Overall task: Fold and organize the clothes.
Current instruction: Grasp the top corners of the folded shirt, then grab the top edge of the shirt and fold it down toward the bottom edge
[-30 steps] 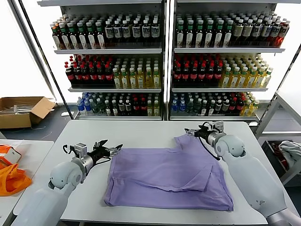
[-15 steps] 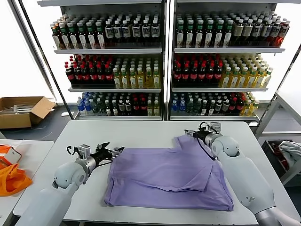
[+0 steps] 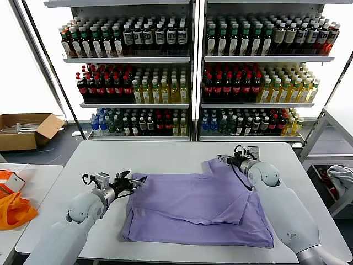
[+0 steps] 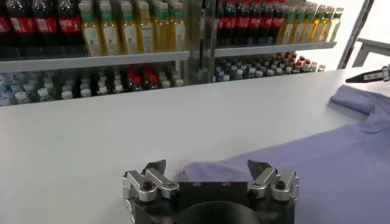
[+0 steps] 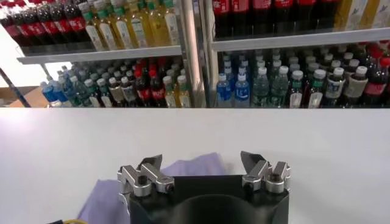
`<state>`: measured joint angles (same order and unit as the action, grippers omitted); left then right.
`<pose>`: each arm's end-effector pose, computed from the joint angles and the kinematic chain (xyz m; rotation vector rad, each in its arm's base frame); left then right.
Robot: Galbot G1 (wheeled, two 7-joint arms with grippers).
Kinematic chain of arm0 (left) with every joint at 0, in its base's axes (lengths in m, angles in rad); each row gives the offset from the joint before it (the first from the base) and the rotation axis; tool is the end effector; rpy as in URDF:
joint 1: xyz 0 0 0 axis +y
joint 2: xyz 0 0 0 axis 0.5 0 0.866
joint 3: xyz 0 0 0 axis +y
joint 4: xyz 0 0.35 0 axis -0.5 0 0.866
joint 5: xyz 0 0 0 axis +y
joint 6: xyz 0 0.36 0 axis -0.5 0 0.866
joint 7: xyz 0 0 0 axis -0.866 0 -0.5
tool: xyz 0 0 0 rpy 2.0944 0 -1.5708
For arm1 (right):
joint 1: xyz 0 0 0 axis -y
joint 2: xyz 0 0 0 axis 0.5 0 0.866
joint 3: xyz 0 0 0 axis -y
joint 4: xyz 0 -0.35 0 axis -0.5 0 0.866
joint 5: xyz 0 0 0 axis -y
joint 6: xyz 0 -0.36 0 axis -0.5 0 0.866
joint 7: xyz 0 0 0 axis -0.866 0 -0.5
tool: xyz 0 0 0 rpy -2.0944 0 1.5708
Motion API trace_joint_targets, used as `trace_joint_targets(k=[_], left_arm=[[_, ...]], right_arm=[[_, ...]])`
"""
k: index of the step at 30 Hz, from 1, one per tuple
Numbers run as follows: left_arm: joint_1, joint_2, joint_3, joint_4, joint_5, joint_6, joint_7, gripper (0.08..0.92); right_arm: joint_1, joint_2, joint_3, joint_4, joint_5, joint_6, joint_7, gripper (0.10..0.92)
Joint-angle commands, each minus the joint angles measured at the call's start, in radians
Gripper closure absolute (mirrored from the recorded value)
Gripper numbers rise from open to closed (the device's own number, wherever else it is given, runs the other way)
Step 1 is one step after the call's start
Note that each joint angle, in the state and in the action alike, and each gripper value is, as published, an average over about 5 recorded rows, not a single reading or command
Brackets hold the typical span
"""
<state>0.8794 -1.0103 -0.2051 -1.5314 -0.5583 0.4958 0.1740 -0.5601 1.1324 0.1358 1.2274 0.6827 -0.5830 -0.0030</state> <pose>0.3983 0.0982 -0.3061 -0.5372 -2.5521 -0.0584 0.5025 -0.0840 -0.2782 0.2842 -2.5379 -0.0991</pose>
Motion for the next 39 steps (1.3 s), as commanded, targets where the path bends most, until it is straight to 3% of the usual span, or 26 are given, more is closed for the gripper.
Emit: trace_joint_targets(k=[1,9,26,33,39], left_arm=[[0.001,-0.007,0.006,0.017,0.013,0.003,0.0,0.187],[0.015,-0.019,0.014,0.013,0.023,0.0,0.0,0.374],[0.012,-0.032,0.023,0.003,0.058,-0.054,0.009,0.863],[0.015,-0.043,0.003,-0.024,0.066,-0.081,-0.001,0.911],[0.041,-0.04,-0.027,-0.076,0.067,-0.089,-0.011,0.911]], right_arm=[[-0.019,0.005,0.006,-0.001,-0.004,0.0,0.002,0.203],[-0.042,0.005,0.009,0.009,-0.003,0.0,0.013,0.234],[-0.078,0.006,0.018,0.043,0.002,0.001,0.04,0.708],[-0.101,0.01,0.059,0.1,0.037,0.003,0.069,0.893],[-0.131,0.01,0.123,0.207,0.056,0.004,0.073,0.919]])
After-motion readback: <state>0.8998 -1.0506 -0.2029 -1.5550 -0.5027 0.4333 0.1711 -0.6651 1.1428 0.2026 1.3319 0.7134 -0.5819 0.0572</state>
